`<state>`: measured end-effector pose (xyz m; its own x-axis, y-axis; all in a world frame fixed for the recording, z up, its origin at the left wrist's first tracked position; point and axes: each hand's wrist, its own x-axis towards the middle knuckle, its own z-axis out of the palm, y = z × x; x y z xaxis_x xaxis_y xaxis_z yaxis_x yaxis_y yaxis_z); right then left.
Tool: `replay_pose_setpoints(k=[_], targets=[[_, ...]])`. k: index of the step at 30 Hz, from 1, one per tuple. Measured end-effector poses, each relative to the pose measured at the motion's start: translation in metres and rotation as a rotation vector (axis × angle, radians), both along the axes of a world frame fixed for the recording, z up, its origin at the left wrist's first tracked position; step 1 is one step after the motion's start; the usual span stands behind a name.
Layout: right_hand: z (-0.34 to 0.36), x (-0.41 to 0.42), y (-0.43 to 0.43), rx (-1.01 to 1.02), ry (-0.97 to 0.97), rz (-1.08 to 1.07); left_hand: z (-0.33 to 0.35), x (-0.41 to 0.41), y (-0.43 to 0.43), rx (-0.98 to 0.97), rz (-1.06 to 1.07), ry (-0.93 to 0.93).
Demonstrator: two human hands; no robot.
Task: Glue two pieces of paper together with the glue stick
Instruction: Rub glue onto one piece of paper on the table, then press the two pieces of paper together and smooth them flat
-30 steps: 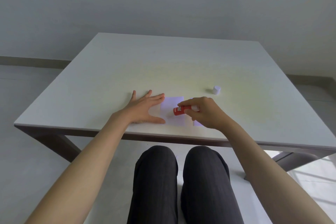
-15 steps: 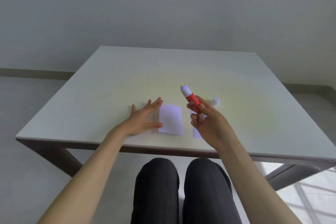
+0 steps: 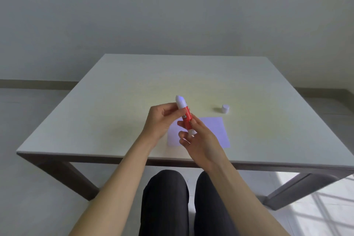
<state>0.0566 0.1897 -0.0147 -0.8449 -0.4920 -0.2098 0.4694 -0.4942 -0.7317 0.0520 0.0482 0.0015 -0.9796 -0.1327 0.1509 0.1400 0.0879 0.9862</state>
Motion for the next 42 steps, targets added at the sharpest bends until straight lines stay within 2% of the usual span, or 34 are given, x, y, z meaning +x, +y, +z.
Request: replay_pose_setpoints(k=[2, 5, 7, 9, 12, 15, 23, 27, 31, 34, 36, 38, 42], targets=[[-0.004, 0.005, -0.003, 0.287, 0.147, -0.065, 0.007, -0.006, -0.005, 0.007, 0.158, 0.030], [-0.019, 0.015, -0.004, 0.834, 0.619, -0.224, 0.023, -0.026, -0.031, -0.230, 0.401, 0.068], [-0.027, 0.023, -0.003, 1.015, 0.874, -0.240, 0.030, -0.041, -0.046, -0.369, 0.514, 0.041], [-0.031, 0.028, -0.003, 1.185, 1.048, -0.213, 0.029, -0.056, -0.052, -0.453, 0.570, -0.014], [-0.038, 0.032, -0.005, 1.401, 1.329, -0.251, 0.016, -0.071, -0.051, -0.486, 0.562, -0.081], [-0.040, 0.035, -0.005, 1.562, 1.476, -0.243, 0.006, -0.078, -0.049, -0.490, 0.560, -0.118], [-0.043, 0.032, -0.004, 1.671, 1.514, -0.203, -0.009, -0.076, -0.050, -0.499, 0.575, -0.133], [-0.044, 0.032, -0.004, 1.631, 1.535, -0.239, -0.013, -0.076, -0.054, -0.499, 0.557, -0.121], [-0.047, 0.033, -0.005, 1.563, 1.608, -0.280, -0.016, -0.071, -0.057, -0.464, 0.460, -0.186], [-0.044, 0.032, -0.003, 1.478, 1.619, -0.332, -0.012, -0.054, -0.052, -0.448, 0.493, -0.103], [-0.035, 0.027, 0.005, 1.374, 1.499, -0.398, -0.014, -0.030, -0.047, -0.418, 0.575, 0.052], [-0.018, 0.020, 0.014, 1.218, 1.270, -0.495, -0.017, -0.004, -0.040, -0.404, 0.594, 0.123], [0.007, 0.004, 0.034, 0.896, 0.746, -0.657, -0.021, 0.023, -0.014, -0.249, 0.359, -0.065]])
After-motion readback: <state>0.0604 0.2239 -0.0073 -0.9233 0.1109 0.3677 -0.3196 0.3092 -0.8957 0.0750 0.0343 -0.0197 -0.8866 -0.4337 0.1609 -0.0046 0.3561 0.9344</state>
